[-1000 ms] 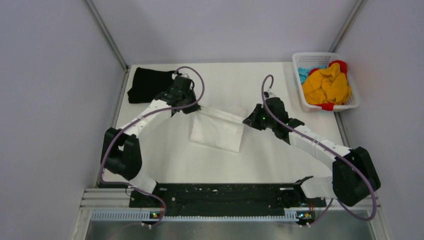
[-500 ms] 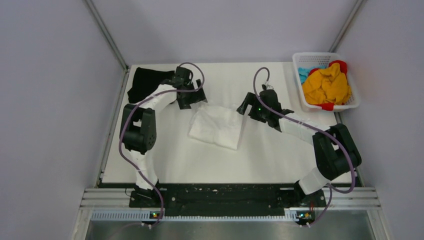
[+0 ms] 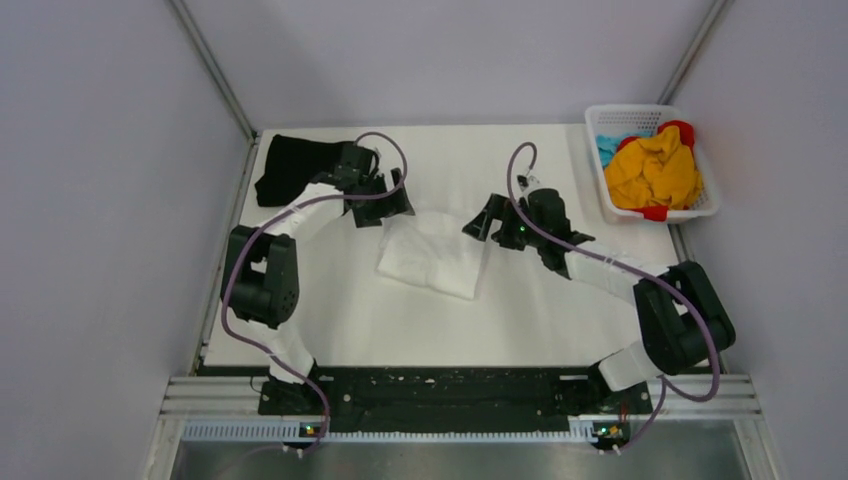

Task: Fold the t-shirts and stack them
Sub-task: Put the neatly folded tshirt into the corner of the board with the left arm

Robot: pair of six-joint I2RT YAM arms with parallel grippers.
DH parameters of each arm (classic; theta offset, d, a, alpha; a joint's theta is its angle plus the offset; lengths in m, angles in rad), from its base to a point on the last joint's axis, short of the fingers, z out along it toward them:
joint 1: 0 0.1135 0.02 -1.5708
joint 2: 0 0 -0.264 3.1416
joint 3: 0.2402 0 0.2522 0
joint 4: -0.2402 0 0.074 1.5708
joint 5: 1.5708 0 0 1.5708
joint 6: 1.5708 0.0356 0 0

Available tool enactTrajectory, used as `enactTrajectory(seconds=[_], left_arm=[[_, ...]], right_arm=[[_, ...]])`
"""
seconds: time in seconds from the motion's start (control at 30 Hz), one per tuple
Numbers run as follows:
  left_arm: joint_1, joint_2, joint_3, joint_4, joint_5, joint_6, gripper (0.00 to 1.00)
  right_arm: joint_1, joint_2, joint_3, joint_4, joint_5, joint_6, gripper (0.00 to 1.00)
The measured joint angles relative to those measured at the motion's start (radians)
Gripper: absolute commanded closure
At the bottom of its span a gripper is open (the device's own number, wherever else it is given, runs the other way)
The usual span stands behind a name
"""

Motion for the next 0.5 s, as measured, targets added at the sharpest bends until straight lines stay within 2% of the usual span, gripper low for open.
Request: enactTrajectory(seconds=[0.17,0.33,0.4,0.5], left_arm=[[0.014,0.026,-0.018,-0.018,-0.008,0.007,0.01],[0.017,0.12,-0.018,-0.014,0.032,0.02,0.07],[0.015,0.14,-0.018,-0.009,0.05,0.021,0.12],[0.008,0.138,-0.031,0.012,0.049,0.011,0.27]], right_arm=[[0.0,-0.12,-0.092,-0.032,-0.018,0.0,0.01],[0.0,-0.322,-0.156,-0.139,0.032,-0.011,0.01],[0.0,-0.409,-0.168,-0.192,0.073,-0.019,0.01],[0.0,-0.529,-0.179,-0.262,0.131,-0.027,0.01]])
